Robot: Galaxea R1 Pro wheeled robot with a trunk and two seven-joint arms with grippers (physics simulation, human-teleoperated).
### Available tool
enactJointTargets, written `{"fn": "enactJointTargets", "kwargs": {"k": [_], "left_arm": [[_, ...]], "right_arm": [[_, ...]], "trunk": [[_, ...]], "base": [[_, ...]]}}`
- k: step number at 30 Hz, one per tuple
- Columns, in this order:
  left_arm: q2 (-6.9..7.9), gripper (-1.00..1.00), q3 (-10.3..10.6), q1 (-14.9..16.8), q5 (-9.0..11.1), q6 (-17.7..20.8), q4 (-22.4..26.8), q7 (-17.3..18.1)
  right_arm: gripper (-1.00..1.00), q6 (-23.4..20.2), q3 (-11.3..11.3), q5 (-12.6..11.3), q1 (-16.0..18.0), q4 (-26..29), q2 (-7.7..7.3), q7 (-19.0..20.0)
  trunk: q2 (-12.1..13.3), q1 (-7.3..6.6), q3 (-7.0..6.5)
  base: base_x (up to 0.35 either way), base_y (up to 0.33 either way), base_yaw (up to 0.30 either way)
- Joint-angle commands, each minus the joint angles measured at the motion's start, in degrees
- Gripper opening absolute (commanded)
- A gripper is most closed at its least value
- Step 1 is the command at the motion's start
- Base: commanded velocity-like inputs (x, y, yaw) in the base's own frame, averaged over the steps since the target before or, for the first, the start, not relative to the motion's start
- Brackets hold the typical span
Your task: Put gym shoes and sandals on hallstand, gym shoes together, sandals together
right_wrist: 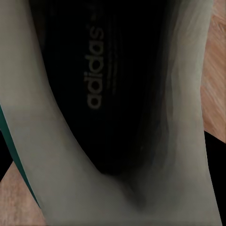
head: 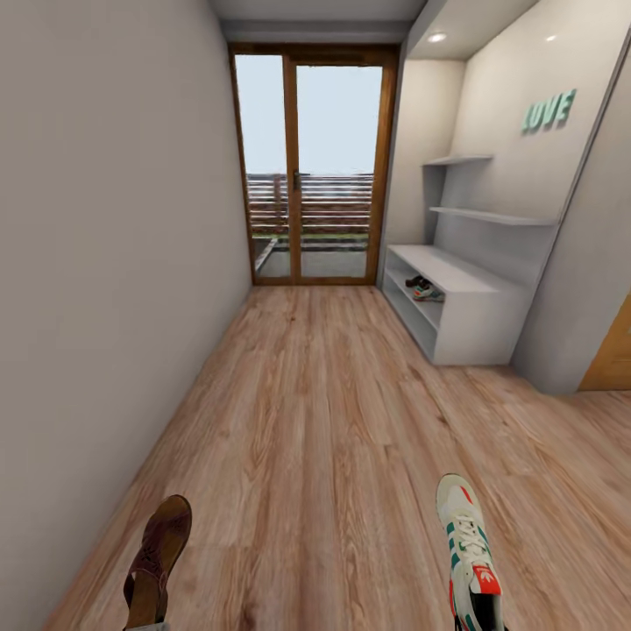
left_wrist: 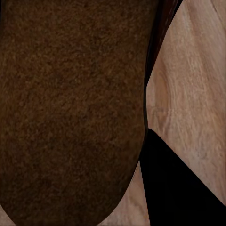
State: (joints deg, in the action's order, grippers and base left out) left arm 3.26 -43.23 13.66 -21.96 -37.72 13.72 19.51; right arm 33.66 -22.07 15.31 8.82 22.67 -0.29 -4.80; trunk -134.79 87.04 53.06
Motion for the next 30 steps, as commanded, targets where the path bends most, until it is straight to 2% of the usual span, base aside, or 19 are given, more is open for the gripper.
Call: {"fn": "enactJointTargets", "kwargs": {"k": [1,30], "left_arm": [[-0.01,-1.00,-0.5,0.1,-0.4,-0.2,0.0,0.4],[-0.01,-1.00,-0.5,0.1,-0.4,-0.2,0.0,0.4]], "right_arm": [[-1.00,0.2,-0.3,0.6,0.1,-0.1,0.02,-0.3],[-1.00,0.2,-0.2,0.6,0.1,-0.1,0.02,-0.2]], "trunk": [[0.0,0.02,0.05],[0.0,0.02,0.05]], "base": [[0.337,0.000,0.000],[0.337,0.000,0.000]]}}
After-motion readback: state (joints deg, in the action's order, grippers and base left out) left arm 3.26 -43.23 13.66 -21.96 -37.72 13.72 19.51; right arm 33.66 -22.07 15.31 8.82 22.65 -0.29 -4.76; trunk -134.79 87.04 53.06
